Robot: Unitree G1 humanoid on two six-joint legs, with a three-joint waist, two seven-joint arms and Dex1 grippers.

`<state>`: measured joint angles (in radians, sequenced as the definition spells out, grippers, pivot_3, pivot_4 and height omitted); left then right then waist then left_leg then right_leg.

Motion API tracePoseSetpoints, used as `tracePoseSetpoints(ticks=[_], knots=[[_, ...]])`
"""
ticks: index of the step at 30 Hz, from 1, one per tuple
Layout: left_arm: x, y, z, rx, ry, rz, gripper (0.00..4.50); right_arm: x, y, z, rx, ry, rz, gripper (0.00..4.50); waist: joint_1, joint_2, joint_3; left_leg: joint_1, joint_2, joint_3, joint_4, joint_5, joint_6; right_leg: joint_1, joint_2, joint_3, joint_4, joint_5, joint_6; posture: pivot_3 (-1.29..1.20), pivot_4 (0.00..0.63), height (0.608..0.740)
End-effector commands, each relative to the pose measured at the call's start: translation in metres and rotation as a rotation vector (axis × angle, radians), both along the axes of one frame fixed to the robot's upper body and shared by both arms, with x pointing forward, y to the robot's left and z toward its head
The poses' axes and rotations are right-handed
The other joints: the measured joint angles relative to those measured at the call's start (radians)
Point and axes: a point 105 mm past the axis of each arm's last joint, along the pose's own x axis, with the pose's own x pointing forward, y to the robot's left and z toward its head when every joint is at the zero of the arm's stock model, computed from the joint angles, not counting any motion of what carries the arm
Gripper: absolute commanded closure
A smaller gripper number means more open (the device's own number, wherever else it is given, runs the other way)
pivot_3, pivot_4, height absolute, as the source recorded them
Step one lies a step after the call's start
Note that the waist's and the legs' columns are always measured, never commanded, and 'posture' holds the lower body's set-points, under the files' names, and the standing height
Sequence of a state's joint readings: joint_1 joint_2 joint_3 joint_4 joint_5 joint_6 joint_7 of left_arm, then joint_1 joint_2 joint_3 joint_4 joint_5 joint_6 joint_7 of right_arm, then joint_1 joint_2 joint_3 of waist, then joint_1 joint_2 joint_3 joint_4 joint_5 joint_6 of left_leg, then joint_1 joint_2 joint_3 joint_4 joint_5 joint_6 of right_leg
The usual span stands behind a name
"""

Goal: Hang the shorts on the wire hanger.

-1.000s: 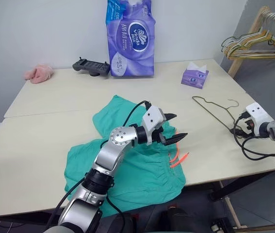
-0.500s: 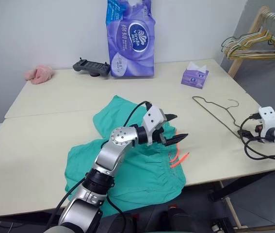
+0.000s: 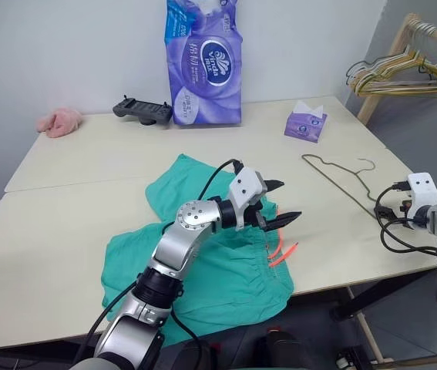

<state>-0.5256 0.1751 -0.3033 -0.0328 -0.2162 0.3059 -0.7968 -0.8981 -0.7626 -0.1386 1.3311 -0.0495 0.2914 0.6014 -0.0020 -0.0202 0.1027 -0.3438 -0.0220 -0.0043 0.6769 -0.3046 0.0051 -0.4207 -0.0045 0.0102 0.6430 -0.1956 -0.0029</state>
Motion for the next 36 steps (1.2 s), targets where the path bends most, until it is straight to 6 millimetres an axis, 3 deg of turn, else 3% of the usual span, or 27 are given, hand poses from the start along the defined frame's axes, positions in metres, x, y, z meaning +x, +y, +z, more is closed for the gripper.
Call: tracePoseSetpoints(ticks=[1,10,17,25,27,32,36], knots=[[-0.003,-0.001,0.014,-0.021,-0.047,-0.01,0.4,0.003,0.005,-0.001,0.012,0.006,0.002,1.29,0.0,0.0,0.0,0.0,0.0,0.001,0.0,0.0,0.0,0.0,0.0,0.001,0.0,0.0,0.0,0.06,0.071,0.74],[-0.002,0.001,0.015,-0.019,-0.049,0.004,0.4,0.008,0.015,-0.001,-0.045,0.014,0.097,4.44,0.002,0.0,0.0,0.0,0.0,0.003,0.0,0.0,0.001,0.0,0.0,0.003,0.0,-0.001,0.003,0.07,0.069,0.74],[-0.002,0.004,0.013,-0.018,-0.048,0.012,0.4,0.012,0.01,0.009,-0.127,-0.027,0.119,4.48,0.002,0.0,0.0,0.0,-0.001,0.003,0.0,-0.001,0.001,0.0,0.0,0.004,0.0,-0.001,0.002,0.07,0.052,0.74],[0.011,0.025,0.02,-0.073,-0.016,0.125,0.4,0.022,-0.008,0.056,-0.404,-0.209,0.171,4.48,0.001,0.004,-0.002,0.0,-0.001,0.005,0.0,-0.001,0.001,-0.001,0.0,0.006,0.0,0.0,0.002,0.04,0.022,0.74],[0.022,0.037,0.028,-0.088,-0.021,0.168,0.4,0.026,-0.013,0.087,-0.512,-0.318,0.181,4.48,0.0,0.004,-0.002,0.0,-0.001,0.005,0.0,-0.001,0.001,-0.001,0.0,0.006,0.0,0.0,0.003,0.03,0.022,0.74],[0.052,0.055,0.041,-0.076,-0.064,0.251,0.4,0.029,-0.005,0.139,-0.798,-0.504,0.294,4.48,-0.002,0.005,-0.003,0.0,-0.001,0.006,0.0,-0.001,0.001,-0.002,0.0,0.006,0.0,-0.001,0.003,0.0,0.02,0.74],[0.069,0.064,0.055,-0.101,-0.083,0.273,0.4,0.027,0.008,0.163,-0.957,-0.612,0.377,4.48,-0.007,0.005,-0.003,0.0,-0.001,0.007,0.0,-0.001,0.0,-0.002,0.0,0.007,0.0,-0.002,0.005,-0.01,0.024,0.74]])
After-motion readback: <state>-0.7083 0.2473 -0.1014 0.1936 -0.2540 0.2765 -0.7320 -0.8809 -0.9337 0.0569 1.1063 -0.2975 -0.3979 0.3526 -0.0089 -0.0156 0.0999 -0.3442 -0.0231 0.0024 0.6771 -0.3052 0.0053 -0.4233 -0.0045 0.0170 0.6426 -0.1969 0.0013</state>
